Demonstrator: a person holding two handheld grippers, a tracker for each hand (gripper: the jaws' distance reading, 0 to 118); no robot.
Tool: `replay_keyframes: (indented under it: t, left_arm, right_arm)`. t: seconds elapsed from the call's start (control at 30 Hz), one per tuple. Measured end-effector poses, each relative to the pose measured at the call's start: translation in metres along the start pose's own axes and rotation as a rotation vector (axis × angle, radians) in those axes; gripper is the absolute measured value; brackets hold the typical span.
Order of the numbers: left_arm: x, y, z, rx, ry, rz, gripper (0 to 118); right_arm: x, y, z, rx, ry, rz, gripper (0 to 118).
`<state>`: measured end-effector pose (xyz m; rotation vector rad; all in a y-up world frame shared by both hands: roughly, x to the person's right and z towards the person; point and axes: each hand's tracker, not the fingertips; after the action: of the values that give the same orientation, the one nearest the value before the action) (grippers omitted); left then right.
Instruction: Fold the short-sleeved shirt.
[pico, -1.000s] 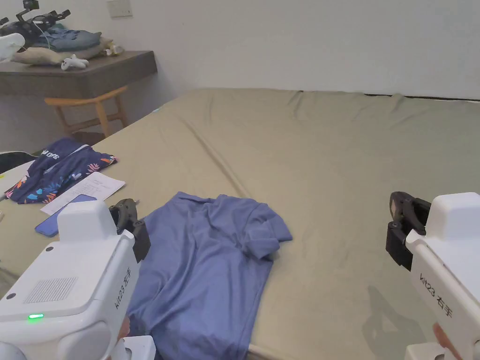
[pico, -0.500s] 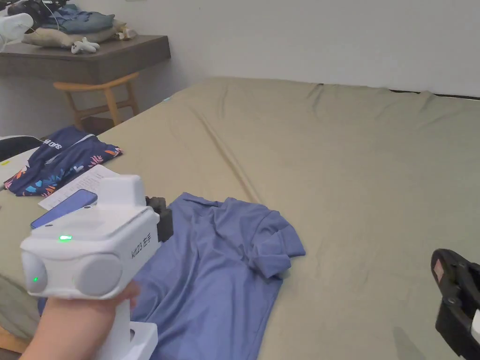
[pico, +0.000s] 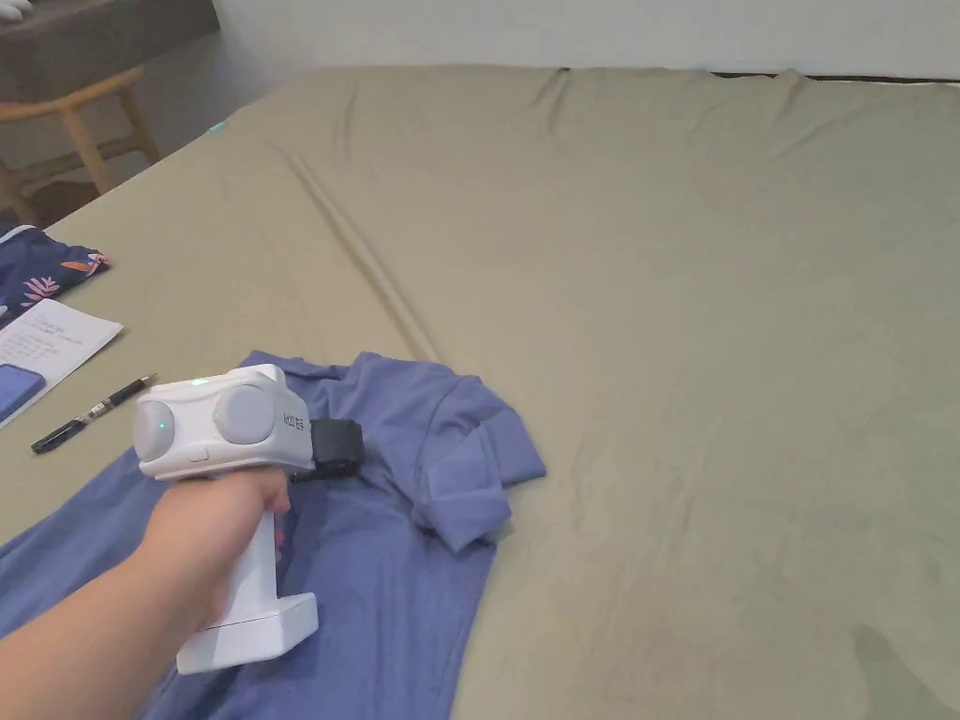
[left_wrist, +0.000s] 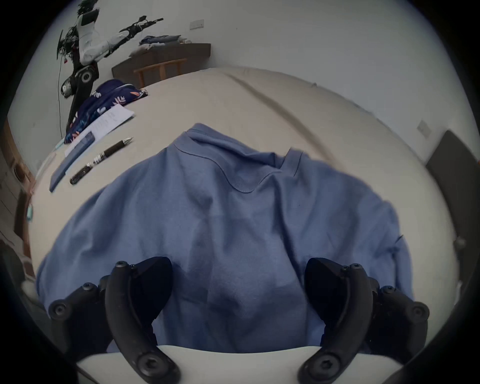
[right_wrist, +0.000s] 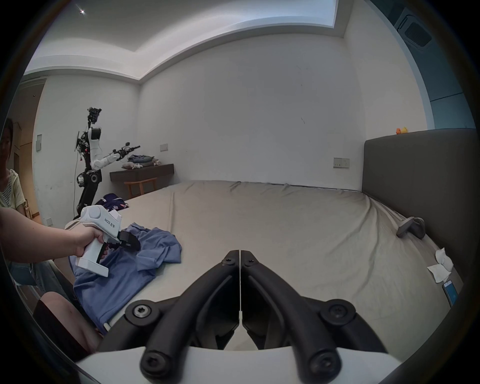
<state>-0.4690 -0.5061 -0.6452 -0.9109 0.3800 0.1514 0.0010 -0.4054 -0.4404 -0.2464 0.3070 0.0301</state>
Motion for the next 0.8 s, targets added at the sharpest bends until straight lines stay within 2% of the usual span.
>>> replay_keyframes:
  t: [0.07,0.1,0.13,0.17,0.33,0.43,0.53,0.67,0.8]
  left_arm:
    - [0.005,-0.007,0.013,0.055,-0.02,-0.086,79]
    - [0.01,-0.008,0.018,0.081,-0.027,-0.106,59]
    - [0.015,-0.009,0.023,0.104,-0.034,-0.125,19]
    - [0.015,-0.013,0.026,0.11,0.004,-0.147,1]
    - [0.003,-0.015,0.066,0.225,-0.039,-0.115,1]
    - [-0.001,0.002,0.119,0.304,-0.128,-0.081,1]
    - [0.013,0.018,0.168,0.385,-0.184,-0.098,1]
    - [0.083,0.017,0.245,0.507,-0.33,-0.252,0]
    - [0.166,0.016,0.296,0.555,-0.468,-0.371,0]
  right_arm:
    - [0.001,-0.001,-0.001,-0.005,0.007,0.001,0]
    - [0.0,-0.001,0.0,-0.007,0.01,0.0,0]
    - [-0.001,-0.001,0.0,-0.01,0.015,0.004,0]
    - [-0.002,-0.001,0.001,-0.011,0.02,0.009,0]
    - [-0.003,0.007,0.015,0.03,0.037,0.003,0]
    - [0.004,0.014,0.029,0.075,0.023,-0.03,0]
    - [0.01,0.017,0.038,0.094,0.011,-0.03,0]
    - [0.025,0.018,0.051,0.1,-0.009,-0.09,0]
    - [0.044,0.019,0.068,0.133,-0.065,-0.117,0]
